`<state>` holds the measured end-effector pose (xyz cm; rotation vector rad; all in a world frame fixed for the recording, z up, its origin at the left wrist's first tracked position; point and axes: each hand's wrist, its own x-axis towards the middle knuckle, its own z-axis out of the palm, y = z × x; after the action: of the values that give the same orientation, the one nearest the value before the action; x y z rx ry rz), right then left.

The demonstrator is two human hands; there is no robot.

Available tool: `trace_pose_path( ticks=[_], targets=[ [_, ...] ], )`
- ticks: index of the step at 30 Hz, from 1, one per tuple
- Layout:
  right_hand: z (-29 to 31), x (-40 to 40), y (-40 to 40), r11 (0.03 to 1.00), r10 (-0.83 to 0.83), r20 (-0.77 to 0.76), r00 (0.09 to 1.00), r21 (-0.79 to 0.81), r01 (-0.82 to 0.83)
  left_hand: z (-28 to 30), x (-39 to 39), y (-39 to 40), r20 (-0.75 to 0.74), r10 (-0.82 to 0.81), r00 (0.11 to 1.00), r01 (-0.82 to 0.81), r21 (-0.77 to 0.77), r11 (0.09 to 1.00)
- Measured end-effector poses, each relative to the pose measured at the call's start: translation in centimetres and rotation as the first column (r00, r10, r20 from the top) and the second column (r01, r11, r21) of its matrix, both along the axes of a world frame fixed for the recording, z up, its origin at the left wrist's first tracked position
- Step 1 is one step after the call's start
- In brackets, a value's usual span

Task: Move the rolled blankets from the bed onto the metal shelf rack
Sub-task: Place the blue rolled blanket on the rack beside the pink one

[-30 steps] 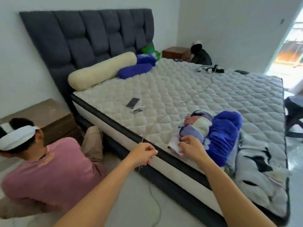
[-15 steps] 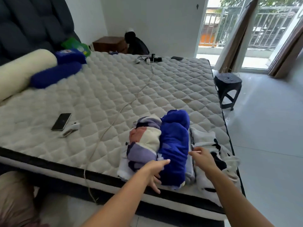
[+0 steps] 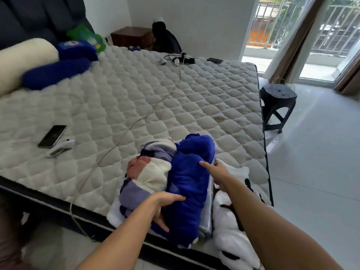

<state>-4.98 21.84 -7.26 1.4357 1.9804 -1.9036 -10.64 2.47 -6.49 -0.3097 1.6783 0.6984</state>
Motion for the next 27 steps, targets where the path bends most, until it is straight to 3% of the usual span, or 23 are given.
trace_pose_path(
  ticks=[5,12,18,27],
  targets=[
    [0.1,-1.2,0.5,0.990,0.034,-0.055,0.998,-0.133,-0.041,-0.4,-0.4,0.5,-0.014,-0.004,1.000,0.004,-0.027,1.000],
    [-0.4,-2.5,-1.0,0.961,-0.083,-0.057,0.995,-0.269,0.065,-0.9,-0.2,0.6,-0.039,0.042,0.998,-0.043,-0.015,0.999],
    [-0.2,-2.2,-1.7,0.978,-0.062,-0.028,0.998,-0.203,0.056,-1.3,0.5,0.2,-0.096,0.068,0.993,-0.067,0.013,0.998],
    [4.5,1.1,-3.0,0.932,-0.259,-0.187,0.948,-0.304,0.195,2.0,2.5,-1.7,-0.120,0.120,0.985,-0.095,0.200,0.975]
  ],
)
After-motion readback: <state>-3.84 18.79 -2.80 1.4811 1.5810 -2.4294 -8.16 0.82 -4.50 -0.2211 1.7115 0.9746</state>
